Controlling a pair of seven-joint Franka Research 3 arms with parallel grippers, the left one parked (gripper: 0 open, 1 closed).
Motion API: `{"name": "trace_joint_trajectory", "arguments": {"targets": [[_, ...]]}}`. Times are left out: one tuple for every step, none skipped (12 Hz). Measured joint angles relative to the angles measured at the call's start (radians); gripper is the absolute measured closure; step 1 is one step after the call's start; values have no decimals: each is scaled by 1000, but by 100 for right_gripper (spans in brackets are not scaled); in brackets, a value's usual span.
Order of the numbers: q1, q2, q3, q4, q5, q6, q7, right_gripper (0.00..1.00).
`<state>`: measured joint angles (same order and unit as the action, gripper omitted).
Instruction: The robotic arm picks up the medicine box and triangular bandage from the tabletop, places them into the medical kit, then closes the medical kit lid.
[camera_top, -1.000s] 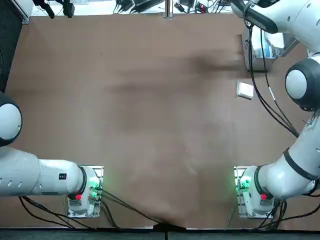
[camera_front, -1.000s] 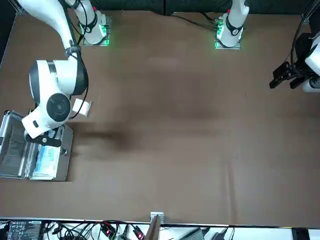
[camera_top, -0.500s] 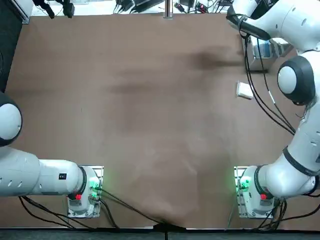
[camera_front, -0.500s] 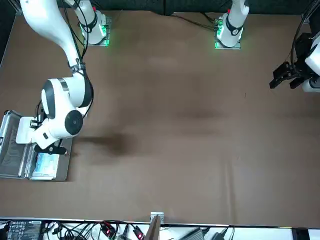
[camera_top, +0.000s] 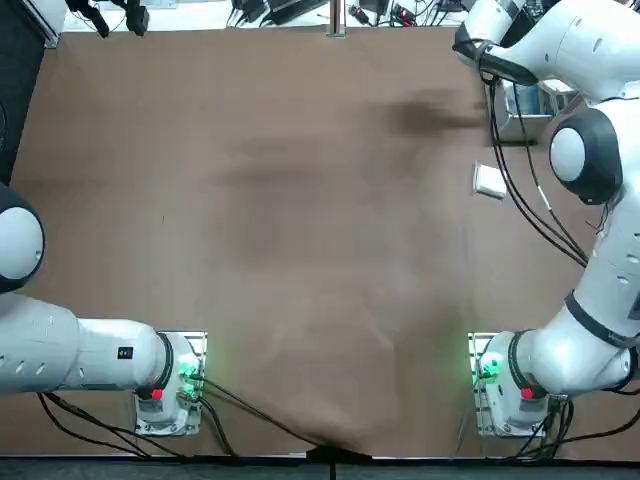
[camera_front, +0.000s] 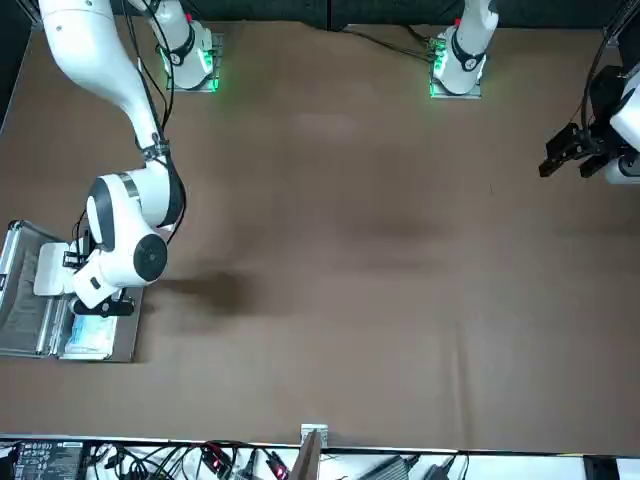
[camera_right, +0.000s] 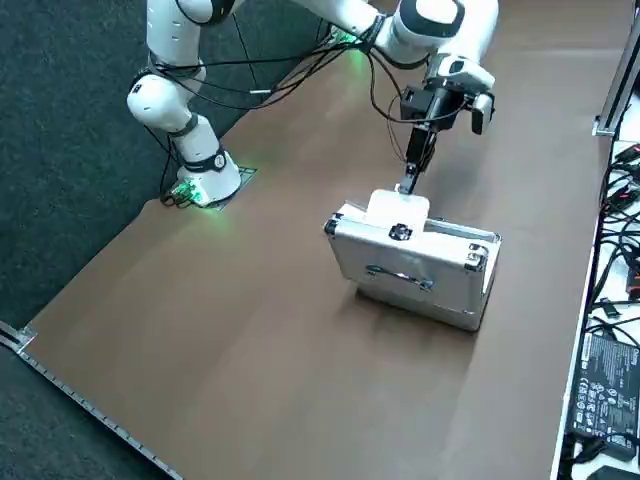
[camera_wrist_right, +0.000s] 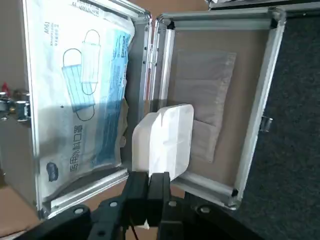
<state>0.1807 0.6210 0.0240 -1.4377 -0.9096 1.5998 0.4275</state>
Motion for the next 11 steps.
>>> {"name": "trace_joint_trajectory", "arguments": {"targets": [[-7,6,0,0,0,8,0,98],[-13,10,0,0,0,19,3,98],[-19,16,0,0,1,28,13,98],[-25,23,1,0,2,38,24,97],[-31,31,1,-1,2,47,38,97],[-43,48,1,-5,2,68,62,96],[-49,55,1,-9,2,79,71,96],[-57,60,1,-14,2,91,77,94],[-64,63,1,-17,3,103,78,91],[-70,66,1,-18,4,112,79,91],[-75,67,1,-19,7,117,80,82]]}}
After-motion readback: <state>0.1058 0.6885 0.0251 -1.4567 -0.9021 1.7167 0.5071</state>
